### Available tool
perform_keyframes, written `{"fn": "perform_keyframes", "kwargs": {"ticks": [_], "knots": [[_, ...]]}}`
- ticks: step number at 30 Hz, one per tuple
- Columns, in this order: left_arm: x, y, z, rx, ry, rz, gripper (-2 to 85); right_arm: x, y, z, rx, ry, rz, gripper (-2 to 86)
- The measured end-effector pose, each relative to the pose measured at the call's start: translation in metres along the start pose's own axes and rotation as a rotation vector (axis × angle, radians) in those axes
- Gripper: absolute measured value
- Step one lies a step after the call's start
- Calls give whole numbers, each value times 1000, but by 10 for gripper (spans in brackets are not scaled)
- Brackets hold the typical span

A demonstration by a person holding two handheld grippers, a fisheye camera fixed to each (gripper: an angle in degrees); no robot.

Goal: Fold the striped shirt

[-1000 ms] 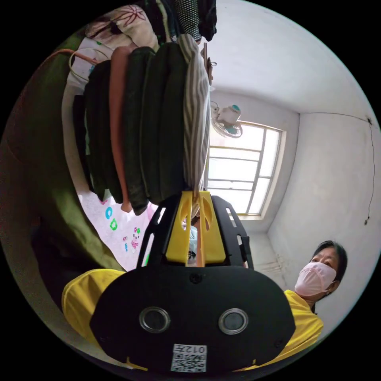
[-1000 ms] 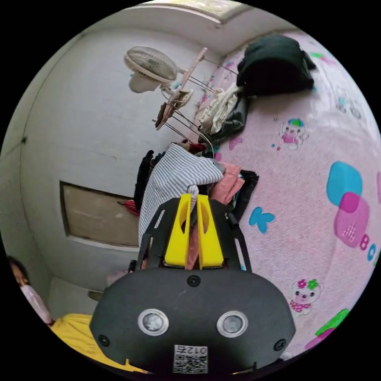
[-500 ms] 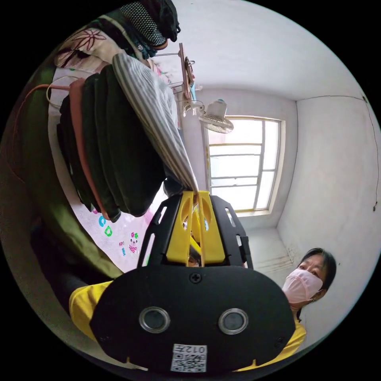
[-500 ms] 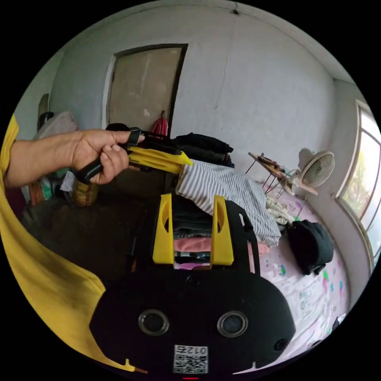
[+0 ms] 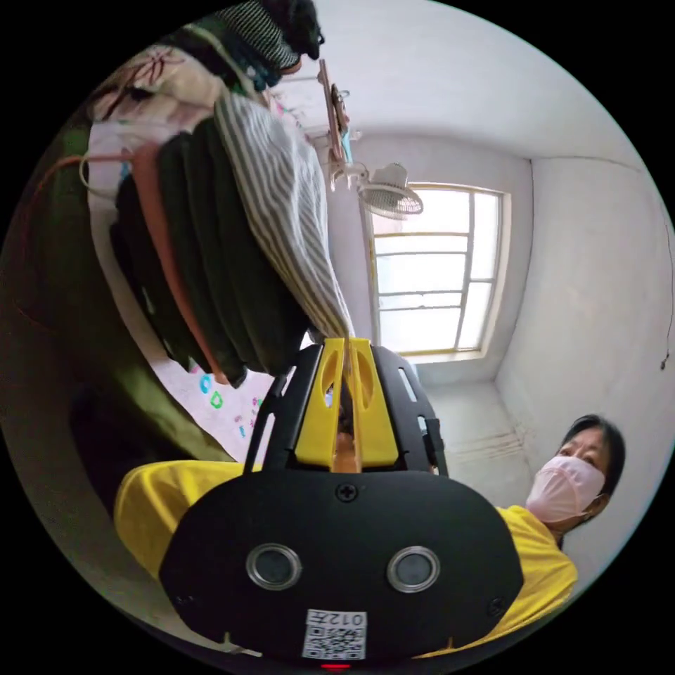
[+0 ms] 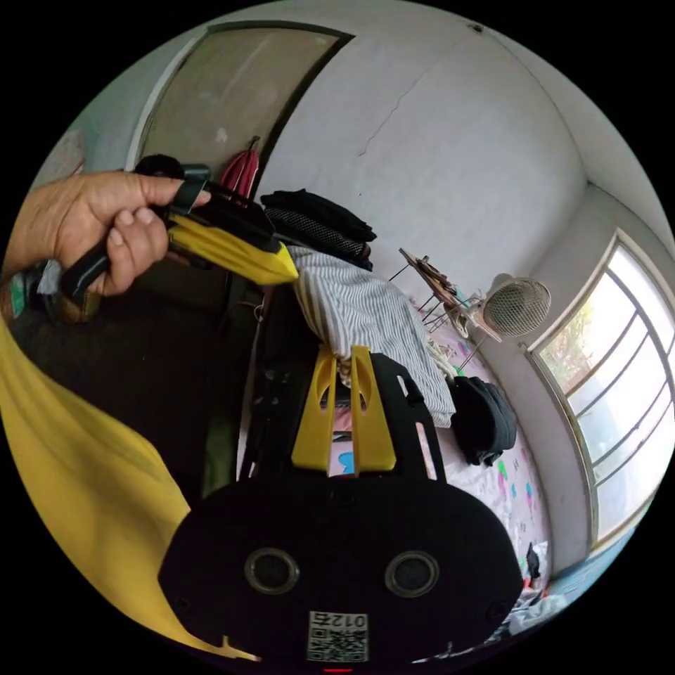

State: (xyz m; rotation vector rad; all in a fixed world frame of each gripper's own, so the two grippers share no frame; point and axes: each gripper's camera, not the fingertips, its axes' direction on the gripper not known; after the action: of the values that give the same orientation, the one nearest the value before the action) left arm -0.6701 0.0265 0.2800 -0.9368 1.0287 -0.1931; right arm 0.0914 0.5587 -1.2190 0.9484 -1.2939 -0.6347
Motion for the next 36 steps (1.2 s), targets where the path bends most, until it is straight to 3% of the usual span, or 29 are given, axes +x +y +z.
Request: {"fn": "perform_keyframes", "kwargs": {"ticks": [5,12,19,22,28,32,36], "knots": [[-8,-11,-73,176,-168,47,22,-30,4,6,-75,-51,-155,41],[-43,-79,-122,288,-170,7,73,-52,-2,6,-112,-50,-228,37],[-58,-121,-110,227,-168,-2,53,-59,-3,8,-134,-51,-296,29],[-42,-125,-113,254,-245,60,27,-57,-9,6,-157,-38,-350,26],[-17,-156,-124,156,-300,168,11,-31,-35,6,-264,-221,-447,22],[-56,-172,-118,67,-290,108,8,-50,-5,26,-274,-145,-635,22],[-74,-161,-115,63,-261,149,7,-45,1,26,-250,-95,-627,27]]}}
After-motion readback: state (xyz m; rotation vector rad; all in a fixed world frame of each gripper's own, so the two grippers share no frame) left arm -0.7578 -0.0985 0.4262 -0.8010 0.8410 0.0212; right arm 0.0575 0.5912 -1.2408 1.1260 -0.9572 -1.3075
